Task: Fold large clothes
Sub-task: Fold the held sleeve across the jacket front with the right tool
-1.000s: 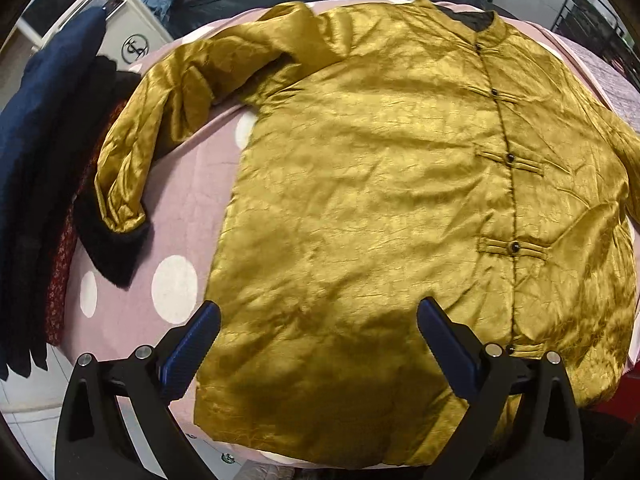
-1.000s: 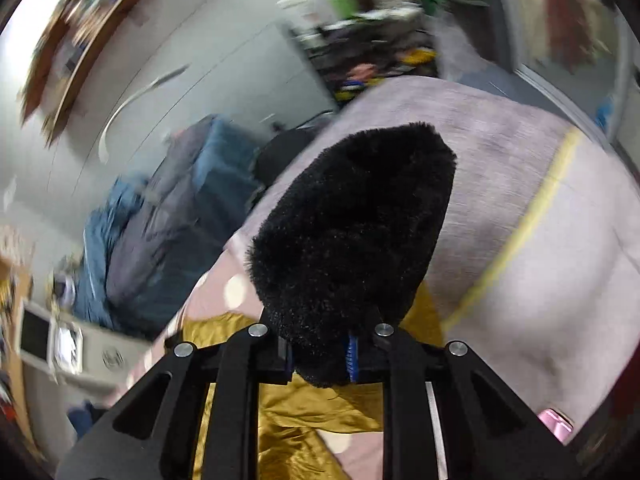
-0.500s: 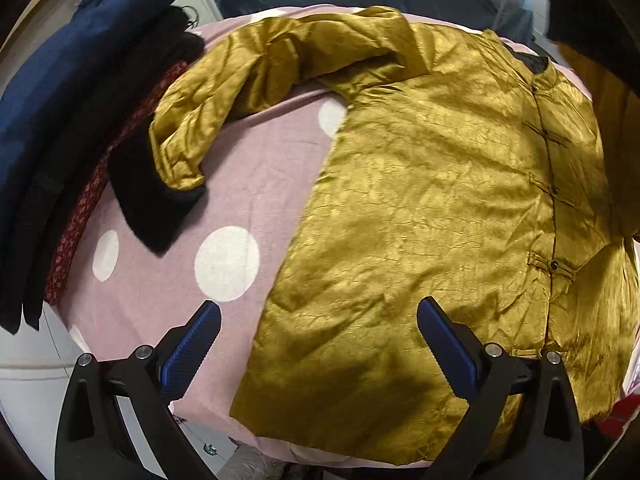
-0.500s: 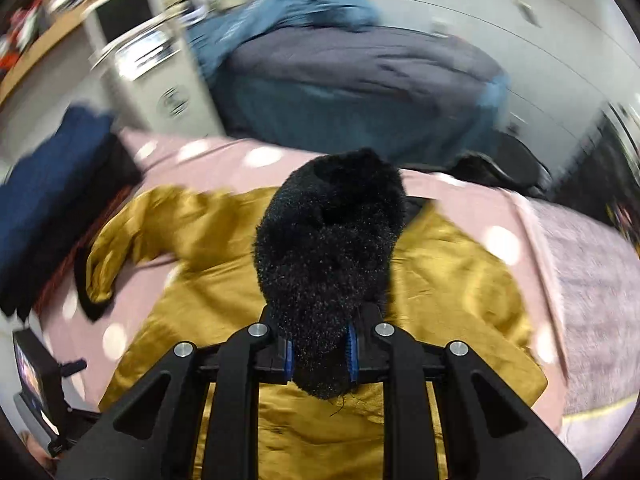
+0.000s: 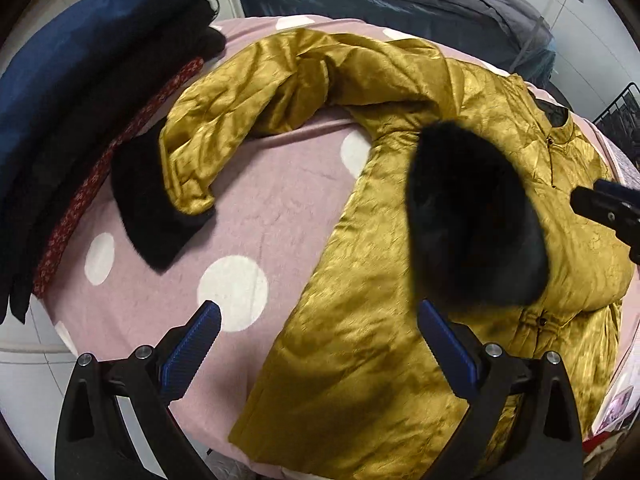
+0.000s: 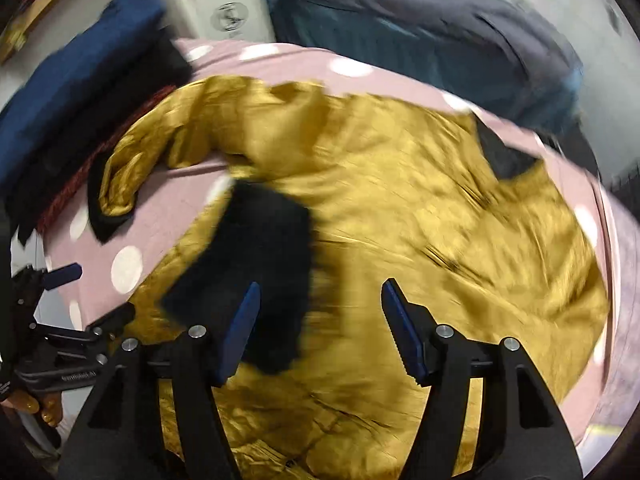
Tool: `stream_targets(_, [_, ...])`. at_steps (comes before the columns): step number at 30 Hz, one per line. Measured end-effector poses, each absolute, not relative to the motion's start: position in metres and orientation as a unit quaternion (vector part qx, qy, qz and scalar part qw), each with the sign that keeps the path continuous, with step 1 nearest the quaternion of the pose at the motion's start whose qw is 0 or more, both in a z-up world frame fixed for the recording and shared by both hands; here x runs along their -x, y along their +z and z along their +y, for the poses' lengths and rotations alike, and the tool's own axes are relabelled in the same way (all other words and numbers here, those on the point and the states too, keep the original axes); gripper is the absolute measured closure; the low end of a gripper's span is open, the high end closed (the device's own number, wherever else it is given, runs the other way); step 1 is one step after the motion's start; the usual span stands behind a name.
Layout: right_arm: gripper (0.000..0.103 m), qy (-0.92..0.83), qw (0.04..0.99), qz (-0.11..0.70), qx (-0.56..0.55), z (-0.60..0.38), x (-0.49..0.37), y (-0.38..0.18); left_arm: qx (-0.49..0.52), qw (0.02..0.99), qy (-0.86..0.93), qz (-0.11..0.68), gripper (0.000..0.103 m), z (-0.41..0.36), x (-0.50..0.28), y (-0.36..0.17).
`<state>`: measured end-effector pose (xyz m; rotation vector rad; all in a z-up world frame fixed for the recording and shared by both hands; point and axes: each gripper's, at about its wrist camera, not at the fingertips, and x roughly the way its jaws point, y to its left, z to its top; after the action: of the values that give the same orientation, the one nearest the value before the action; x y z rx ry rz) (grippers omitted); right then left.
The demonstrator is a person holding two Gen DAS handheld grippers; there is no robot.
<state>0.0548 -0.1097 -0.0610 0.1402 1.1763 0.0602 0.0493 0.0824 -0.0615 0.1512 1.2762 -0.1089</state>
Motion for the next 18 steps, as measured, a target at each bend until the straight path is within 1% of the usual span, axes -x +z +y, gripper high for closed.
stream_targets(4, [0.040,-0.056,0.814,0.564,-0.128,-0.185,-0.048,-0.072,-0.072,0.795,-0.074,0.598,0.007,0.061,-0.064,-0.066])
stream_targets(8, [0.040,-0.180,0.773,0.570,-0.214,-0.288,-0.034,-0.085,-0.081,0.783,-0.085,0.611,0.007,0.036,-0.080,-0.081])
stream_targets(11, [0.040,-0.203,0.747,0.600,-0.203,-0.329,-0.036,-0.103,-0.068,0.771,-0.094,0.627,0.007,0.024,-0.085,-0.093])
stream_targets(13, [0.041,-0.214,0.724,0.639,-0.145,-0.338,-0.041,-0.122,-0.064,0.764,-0.103,0.633,0.007,0.016,-0.084,-0.099])
stream_targets(15, [0.047,-0.227,0.701,0.666,-0.114,-0.344,-0.038,-0.140,-0.071,0.760,-0.110,0.637,0.008,0.007,-0.080,-0.103])
stream_targets(17, [0.078,-0.222,0.696,0.672,-0.122,-0.350,-0.027,-0.151,-0.073,0.758,-0.115,0.638,0.008,0.003,-0.077,-0.104])
stream_targets(18, [0.085,-0.220,0.700,0.667,-0.131,-0.355,-0.022,-0.152,-0.072,0.757,-0.117,0.639,0.008,0.002,-0.075,-0.104])
